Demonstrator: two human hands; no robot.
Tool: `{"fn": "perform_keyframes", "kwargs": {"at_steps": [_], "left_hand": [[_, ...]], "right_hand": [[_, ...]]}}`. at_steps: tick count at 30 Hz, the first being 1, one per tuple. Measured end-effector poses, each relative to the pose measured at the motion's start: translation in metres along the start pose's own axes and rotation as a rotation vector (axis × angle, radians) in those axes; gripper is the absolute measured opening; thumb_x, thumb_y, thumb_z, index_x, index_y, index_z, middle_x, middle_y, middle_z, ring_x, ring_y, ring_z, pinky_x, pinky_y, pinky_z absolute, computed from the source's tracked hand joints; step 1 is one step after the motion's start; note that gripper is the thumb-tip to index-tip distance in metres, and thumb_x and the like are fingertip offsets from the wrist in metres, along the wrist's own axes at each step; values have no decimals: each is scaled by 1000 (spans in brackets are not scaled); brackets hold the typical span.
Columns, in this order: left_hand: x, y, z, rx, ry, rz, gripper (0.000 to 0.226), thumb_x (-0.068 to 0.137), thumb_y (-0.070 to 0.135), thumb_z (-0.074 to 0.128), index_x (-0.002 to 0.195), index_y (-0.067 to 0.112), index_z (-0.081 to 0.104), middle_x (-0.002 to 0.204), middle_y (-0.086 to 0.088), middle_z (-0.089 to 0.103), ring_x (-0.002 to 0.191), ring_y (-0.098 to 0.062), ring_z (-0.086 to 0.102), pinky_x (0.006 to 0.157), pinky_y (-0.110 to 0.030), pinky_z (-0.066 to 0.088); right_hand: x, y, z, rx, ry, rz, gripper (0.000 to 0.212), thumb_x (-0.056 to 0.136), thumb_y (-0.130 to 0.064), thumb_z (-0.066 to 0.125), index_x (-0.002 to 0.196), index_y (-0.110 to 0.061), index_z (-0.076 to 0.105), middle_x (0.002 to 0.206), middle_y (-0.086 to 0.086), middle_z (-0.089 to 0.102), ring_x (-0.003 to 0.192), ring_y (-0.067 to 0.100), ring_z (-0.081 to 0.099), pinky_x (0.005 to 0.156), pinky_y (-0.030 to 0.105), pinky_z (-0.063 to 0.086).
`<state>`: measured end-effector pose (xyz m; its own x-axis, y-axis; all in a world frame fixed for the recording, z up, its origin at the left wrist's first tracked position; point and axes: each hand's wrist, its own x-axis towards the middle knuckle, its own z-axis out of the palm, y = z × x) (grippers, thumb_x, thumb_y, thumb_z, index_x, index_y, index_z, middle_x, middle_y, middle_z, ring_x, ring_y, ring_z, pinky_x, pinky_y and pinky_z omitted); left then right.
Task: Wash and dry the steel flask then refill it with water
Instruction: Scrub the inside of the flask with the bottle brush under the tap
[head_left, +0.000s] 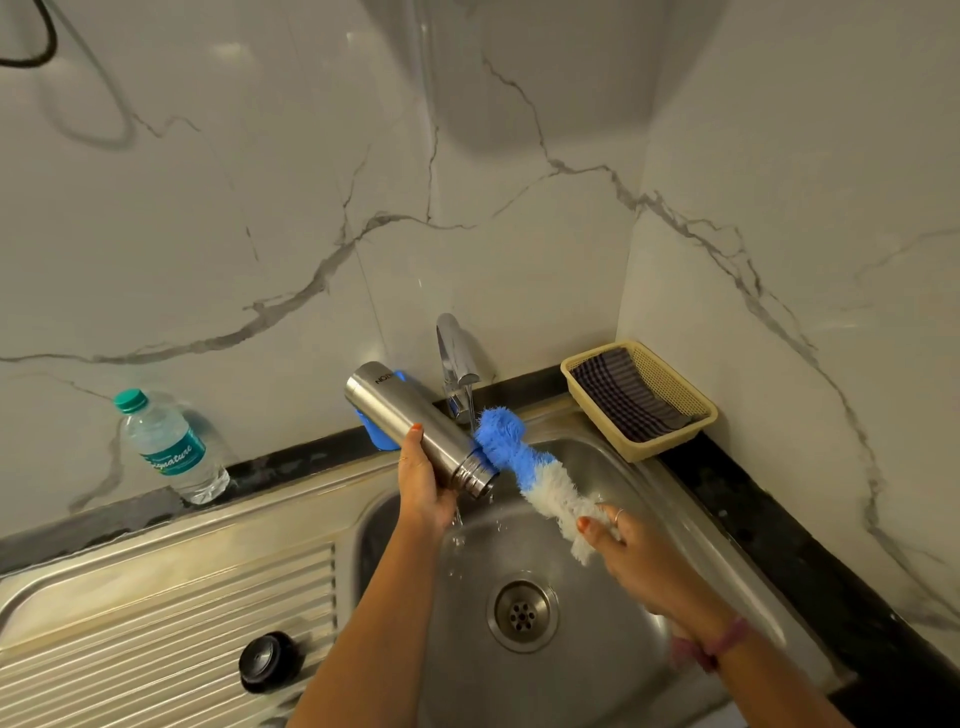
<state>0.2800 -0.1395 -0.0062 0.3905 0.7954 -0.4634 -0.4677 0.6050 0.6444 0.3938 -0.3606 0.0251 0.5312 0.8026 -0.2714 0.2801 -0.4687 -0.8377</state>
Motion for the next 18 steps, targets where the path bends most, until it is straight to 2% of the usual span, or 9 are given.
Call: {"fn": "perform_keyframes", "kwargs": {"at_steps": [2,3,5,7,9,14,16,18], "left_hand": [[-4,-1,2,15,-9,-40,56,93,42,61,138,17,39,120,-18,64,107,-33,66,95,-53,53],[-5,-1,4,24,-15,-49,56,92,40,63,138,17,40,120,-18,65,105,-33,67,89,-51,56],[-7,-1,6,37,-33,-42,55,91,34,67,138,19,41,121,-18,65,103,-32,69,76,-46,59],[-7,0,9,40,-48,-11,57,89,29,71,137,22,41,122,-16,65,103,-31,69,71,-44,59],[-5,0,10,42,-59,7,61,86,26,74,138,26,40,122,-14,65,103,-30,69,72,-45,59],[-5,-1,12,64,-94,20,65,87,23,72,142,25,38,126,-14,61,110,-31,66,80,-47,58],[-4,2,13,55,-87,40,63,89,23,71,143,23,38,126,-14,61,109,-30,65,78,-45,58],[-2,6,12,39,-66,48,61,90,24,69,143,20,38,128,-13,60,111,-31,64,81,-46,57]], "right_hand": [[4,1,4,-17,12,-4,36,99,-40,44,127,-19,54,71,-15,56,57,-5,55,57,13,39],[4,-1,4,-18,18,-8,35,99,-40,44,124,-19,56,71,-14,57,57,-4,55,58,14,39],[3,-5,3,-3,23,-36,30,99,-38,44,119,-19,58,60,-15,55,50,-8,53,53,11,35],[0,-7,1,23,-5,-55,27,99,-36,45,116,-19,57,51,-21,56,44,-10,50,49,11,34],[2,-6,0,21,-16,-50,27,98,-37,46,116,-20,57,48,-25,55,43,-7,49,48,11,35],[11,-2,0,-16,50,-44,30,98,-40,46,119,-23,56,91,-13,64,79,5,63,68,21,49],[9,-2,0,-21,48,-76,22,97,-41,46,114,-28,54,93,-10,67,82,12,66,75,30,54],[7,-1,0,-28,45,-87,22,97,-41,45,115,-30,53,96,-11,66,85,10,66,77,28,53]]}}
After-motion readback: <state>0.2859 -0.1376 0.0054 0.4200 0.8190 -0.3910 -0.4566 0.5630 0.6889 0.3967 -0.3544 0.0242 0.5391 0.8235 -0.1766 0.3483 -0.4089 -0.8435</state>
